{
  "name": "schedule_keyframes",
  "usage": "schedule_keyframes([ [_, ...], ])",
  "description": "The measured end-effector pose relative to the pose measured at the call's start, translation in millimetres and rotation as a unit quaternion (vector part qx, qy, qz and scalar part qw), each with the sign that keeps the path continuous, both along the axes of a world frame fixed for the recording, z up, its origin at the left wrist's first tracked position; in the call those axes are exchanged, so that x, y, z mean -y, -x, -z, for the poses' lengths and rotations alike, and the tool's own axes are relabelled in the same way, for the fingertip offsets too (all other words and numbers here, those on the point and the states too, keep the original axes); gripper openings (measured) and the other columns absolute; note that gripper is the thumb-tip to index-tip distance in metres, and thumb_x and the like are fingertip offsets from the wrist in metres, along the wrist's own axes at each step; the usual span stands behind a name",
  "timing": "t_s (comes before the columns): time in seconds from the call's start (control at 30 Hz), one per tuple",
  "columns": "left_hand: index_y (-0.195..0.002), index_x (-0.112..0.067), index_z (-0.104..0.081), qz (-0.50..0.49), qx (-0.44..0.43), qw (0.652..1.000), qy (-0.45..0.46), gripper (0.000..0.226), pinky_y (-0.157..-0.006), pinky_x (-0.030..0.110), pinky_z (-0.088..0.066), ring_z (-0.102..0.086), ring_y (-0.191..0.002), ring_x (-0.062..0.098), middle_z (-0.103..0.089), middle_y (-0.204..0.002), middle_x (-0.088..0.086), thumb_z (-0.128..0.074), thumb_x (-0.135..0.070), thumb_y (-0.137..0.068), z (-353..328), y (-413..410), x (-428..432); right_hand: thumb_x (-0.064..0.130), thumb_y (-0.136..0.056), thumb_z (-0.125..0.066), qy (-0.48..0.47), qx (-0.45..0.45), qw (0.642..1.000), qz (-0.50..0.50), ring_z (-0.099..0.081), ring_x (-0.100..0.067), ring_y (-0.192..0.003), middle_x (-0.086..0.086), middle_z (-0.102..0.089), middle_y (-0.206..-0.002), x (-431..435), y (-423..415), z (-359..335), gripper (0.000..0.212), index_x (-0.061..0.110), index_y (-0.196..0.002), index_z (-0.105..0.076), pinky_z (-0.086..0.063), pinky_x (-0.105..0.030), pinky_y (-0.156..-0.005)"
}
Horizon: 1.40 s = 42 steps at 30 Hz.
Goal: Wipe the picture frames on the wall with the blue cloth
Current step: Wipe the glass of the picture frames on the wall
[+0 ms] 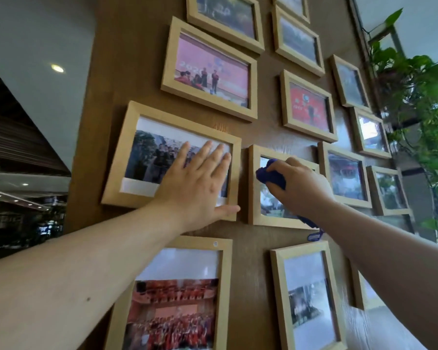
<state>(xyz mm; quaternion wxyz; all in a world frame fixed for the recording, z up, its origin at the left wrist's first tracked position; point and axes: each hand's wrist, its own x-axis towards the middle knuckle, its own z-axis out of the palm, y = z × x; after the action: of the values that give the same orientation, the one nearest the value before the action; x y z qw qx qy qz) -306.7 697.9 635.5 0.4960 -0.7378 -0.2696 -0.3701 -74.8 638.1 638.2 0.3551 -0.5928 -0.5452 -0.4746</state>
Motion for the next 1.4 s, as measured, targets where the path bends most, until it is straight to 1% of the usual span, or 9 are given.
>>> schedule_keyframes([
  [0.27,-0.150,-0.011,-0.001,-0.058,-0.014,0.998,0.021,0.100,-0.116,0.058,-0.002,0.004,-0.147,0.027,-0.002,-0.161,0.011,-0.024,-0.079,-0.081,-6.1,-89.1,-10.0,0.040,-0.090,-0.052,-0.039,-0.042,0.997,-0.055,-0.042,-0.015,-0.074,0.004,-0.048,-0.099,-18.4,-50.3,-13.6,0.033,0.029,-0.120,-0.051,-0.022,-0.019,-0.050],
  [0.4,-0.149,-0.009,0.001,-0.087,-0.020,0.996,0.018,0.105,-0.116,0.058,-0.002,0.004,-0.147,0.028,-0.003,-0.161,0.012,-0.028,-0.080,-0.078,-4.4,-101.5,-16.9,0.040,-0.090,-0.052,-0.040,-0.009,0.994,-0.100,-0.048,-0.015,-0.077,0.001,-0.049,-0.105,-32.9,-48.9,-22.9,0.035,0.027,-0.123,-0.048,-0.037,-0.022,-0.055],
  [0.47,-0.149,-0.009,0.002,-0.101,-0.021,0.994,0.025,0.107,-0.116,0.058,-0.001,0.004,-0.147,0.027,-0.003,-0.161,0.010,-0.032,-0.080,-0.077,-5.4,-105.5,-19.5,0.039,-0.090,-0.052,-0.043,0.001,0.993,-0.109,-0.053,-0.020,-0.081,-0.004,-0.051,-0.110,-39.9,-47.2,-27.7,0.037,0.027,-0.123,-0.047,-0.051,-0.033,-0.062],
  [0.57,-0.150,-0.010,0.000,-0.109,-0.022,0.993,0.030,0.108,-0.116,0.058,-0.002,0.004,-0.147,0.026,-0.003,-0.161,0.009,-0.035,-0.081,-0.075,-8.0,-107.8,-18.7,0.039,-0.089,-0.053,-0.045,0.017,0.992,-0.116,-0.056,-0.024,-0.083,-0.006,-0.051,-0.114,-47.2,-50.7,-30.1,0.037,0.028,-0.123,-0.046,-0.055,-0.042,-0.065],
  [0.7,-0.150,-0.011,-0.008,-0.119,-0.034,0.992,0.039,0.105,-0.116,0.058,-0.004,0.004,-0.147,0.024,-0.003,-0.162,0.007,-0.038,-0.080,-0.076,-9.9,-111.0,-13.8,0.039,-0.089,-0.053,-0.039,0.041,0.994,-0.097,-0.052,-0.019,-0.079,-0.003,-0.051,-0.114,-47.9,-83.8,-25.1,0.037,0.029,-0.124,-0.047,-0.045,-0.030,-0.058],
  [0.8,-0.150,-0.012,-0.006,-0.111,-0.033,0.992,0.053,0.106,-0.117,0.057,-0.005,0.002,-0.147,0.024,-0.003,-0.162,0.007,-0.041,-0.079,-0.075,-10.1,-111.5,-14.2,0.039,-0.089,-0.053,-0.055,0.005,0.997,-0.045,-0.047,-0.019,-0.074,-0.004,-0.054,-0.109,-44.3,-117.7,-18.6,0.035,0.028,-0.122,-0.050,-0.035,-0.028,-0.056],
  [1.07,-0.149,-0.009,0.005,-0.137,-0.037,0.989,0.051,0.121,-0.116,0.060,0.000,0.010,-0.146,0.025,0.012,-0.161,0.008,-0.032,-0.090,-0.067,-4.8,-108.7,-20.8,0.036,-0.090,-0.052,-0.072,-0.130,0.988,-0.034,-0.051,-0.022,-0.077,-0.007,-0.053,-0.111,-50.7,-149.2,-7.3,0.033,0.027,-0.121,-0.048,-0.041,-0.030,-0.056],
  [1.23,-0.150,-0.009,0.002,-0.135,-0.026,0.989,0.048,0.118,-0.115,0.061,0.000,0.010,-0.146,0.025,0.011,-0.161,0.009,-0.035,-0.087,-0.069,-3.0,-112.1,-21.1,0.037,-0.089,-0.055,-0.040,0.021,0.989,-0.141,-0.048,-0.011,-0.083,0.001,-0.051,-0.115,-56.0,-81.8,-0.5,0.036,0.030,-0.123,-0.046,-0.037,-0.023,-0.059],
  [1.4,-0.149,-0.010,0.002,-0.131,-0.023,0.990,0.054,0.119,-0.115,0.061,-0.001,0.010,-0.146,0.025,0.011,-0.161,0.008,-0.036,-0.087,-0.068,-3.3,-112.5,-22.7,0.039,-0.090,-0.052,-0.032,0.081,0.992,-0.096,-0.046,-0.012,-0.078,-0.001,-0.051,-0.115,-52.1,-82.1,2.1,0.037,0.029,-0.125,-0.043,-0.033,-0.023,-0.054],
])
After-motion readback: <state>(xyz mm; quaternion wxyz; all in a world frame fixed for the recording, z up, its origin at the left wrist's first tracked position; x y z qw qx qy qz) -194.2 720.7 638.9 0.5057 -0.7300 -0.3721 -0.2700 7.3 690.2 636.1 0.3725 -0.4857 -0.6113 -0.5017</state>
